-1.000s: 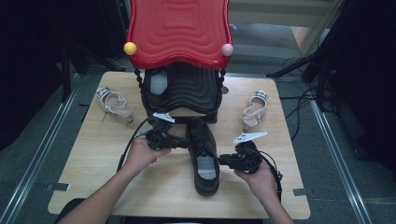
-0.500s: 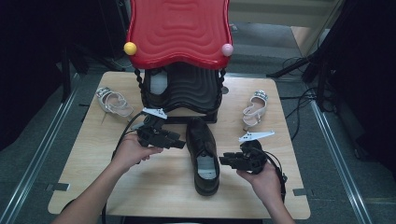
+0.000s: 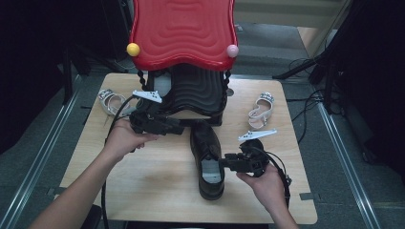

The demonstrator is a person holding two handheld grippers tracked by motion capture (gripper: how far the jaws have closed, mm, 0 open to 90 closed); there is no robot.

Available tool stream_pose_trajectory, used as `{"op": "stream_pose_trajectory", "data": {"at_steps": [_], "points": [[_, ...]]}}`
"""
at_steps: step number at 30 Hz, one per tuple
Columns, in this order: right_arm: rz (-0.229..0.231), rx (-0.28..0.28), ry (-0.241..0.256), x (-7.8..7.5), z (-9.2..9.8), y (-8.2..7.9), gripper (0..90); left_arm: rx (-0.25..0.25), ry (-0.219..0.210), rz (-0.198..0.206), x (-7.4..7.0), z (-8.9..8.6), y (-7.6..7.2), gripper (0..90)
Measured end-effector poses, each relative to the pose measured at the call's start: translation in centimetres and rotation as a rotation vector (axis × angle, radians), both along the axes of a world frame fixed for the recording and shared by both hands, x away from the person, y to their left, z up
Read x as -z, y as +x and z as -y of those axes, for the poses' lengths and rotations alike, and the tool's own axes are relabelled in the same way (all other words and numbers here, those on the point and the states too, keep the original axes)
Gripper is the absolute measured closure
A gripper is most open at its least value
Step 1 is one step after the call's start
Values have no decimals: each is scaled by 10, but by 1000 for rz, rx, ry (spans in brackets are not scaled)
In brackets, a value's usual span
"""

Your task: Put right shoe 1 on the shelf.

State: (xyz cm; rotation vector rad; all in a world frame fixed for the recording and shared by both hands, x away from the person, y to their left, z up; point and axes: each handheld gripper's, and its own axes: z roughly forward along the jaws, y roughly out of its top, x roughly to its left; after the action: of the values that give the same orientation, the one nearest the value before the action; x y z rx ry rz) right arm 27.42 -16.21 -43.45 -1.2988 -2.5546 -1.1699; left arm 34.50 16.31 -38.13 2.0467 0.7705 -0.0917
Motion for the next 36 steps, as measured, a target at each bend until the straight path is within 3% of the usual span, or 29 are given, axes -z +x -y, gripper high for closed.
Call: {"op": "stream_pose_trajectory", "data": {"at_steps": [4, 8, 10, 16, 22, 29, 33, 36], "points": [[-13, -23, -9, -5, -12, -3, 630, 13, -19, 7, -20, -1, 7, 752], [-36, -50, -30, -4, -24, -2, 624, 23, 13, 30, -34, 2, 14, 816], [-54, -69, -37, -1, -32, -1, 625, 24, 29, 36, -39, 5, 16, 825], [-89, -114, -75, 9, -52, -3, 629, 33, 1, 52, -57, 5, 24, 829], [-119, -121, -118, 21, -65, 0, 628, 33, -13, 73, -72, 3, 29, 818], [-130, -116, -151, 34, -80, 4, 620, 26, -11, 103, -95, 0, 37, 817], [-107, -105, -206, 43, -91, 6, 610, 33, -12, 117, -111, -2, 44, 812], [-111, -99, -207, 44, -92, 7, 616, 22, -19, 136, -122, -4, 50, 826]]}}
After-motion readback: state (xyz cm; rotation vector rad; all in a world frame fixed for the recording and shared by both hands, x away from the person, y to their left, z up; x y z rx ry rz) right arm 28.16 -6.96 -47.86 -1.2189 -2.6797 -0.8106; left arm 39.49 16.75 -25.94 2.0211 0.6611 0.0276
